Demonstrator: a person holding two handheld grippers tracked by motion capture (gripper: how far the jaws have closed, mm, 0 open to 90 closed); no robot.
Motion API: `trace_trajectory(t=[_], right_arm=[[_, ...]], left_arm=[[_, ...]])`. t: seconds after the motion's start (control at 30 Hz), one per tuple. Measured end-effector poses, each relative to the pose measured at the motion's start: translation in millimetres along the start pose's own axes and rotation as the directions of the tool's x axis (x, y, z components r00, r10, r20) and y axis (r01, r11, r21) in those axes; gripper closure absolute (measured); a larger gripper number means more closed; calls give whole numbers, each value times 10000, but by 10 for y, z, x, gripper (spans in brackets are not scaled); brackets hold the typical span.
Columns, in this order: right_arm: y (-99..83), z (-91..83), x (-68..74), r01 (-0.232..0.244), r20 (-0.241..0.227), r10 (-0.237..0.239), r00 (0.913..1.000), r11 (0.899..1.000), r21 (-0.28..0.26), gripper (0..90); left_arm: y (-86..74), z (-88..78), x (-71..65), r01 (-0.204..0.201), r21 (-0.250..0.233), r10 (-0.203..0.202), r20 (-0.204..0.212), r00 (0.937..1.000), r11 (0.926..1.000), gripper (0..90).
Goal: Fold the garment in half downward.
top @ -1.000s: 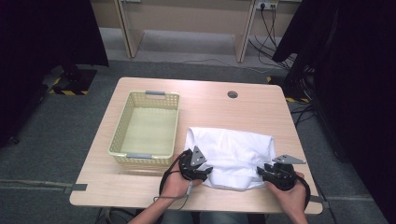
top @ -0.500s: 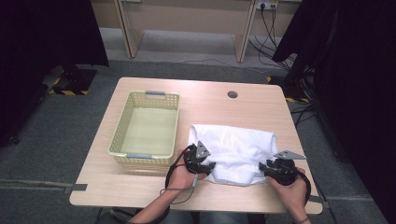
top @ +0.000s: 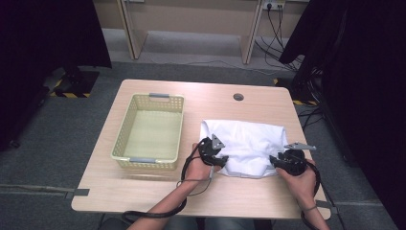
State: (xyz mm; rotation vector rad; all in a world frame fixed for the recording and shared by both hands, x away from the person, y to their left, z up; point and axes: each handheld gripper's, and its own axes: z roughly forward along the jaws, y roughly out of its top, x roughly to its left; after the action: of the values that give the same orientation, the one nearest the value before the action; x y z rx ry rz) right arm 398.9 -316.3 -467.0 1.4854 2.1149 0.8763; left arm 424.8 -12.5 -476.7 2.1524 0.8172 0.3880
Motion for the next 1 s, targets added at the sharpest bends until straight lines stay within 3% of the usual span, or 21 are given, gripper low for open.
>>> trace_trajectory(t=[0.3,0.47,0.63,0.9,1.0], right_arm=[[91,83,-100,-125,148,125,9998,9999,10,544],[95,76,-112,-275,51,275,9996,9996,4,479],[132,-54,-176,-595,-14,595,9982,9967,-555,375],[99,-130,-245,-993,-75,990,9951,9930,-634,302],[76,-133,-250,-1139,-130,1133,9935,9914,-638,285]], left_arm=[[82,108,58,215,-32,-216,-33,9998,9998,438],[101,91,63,45,-187,-47,-106,9999,9998,421],[159,-37,56,131,-755,-158,-354,9992,9971,272],[203,-263,-23,452,-1517,-543,-562,9969,9874,78],[183,-299,-21,543,-1650,-640,-544,9965,9848,67]])
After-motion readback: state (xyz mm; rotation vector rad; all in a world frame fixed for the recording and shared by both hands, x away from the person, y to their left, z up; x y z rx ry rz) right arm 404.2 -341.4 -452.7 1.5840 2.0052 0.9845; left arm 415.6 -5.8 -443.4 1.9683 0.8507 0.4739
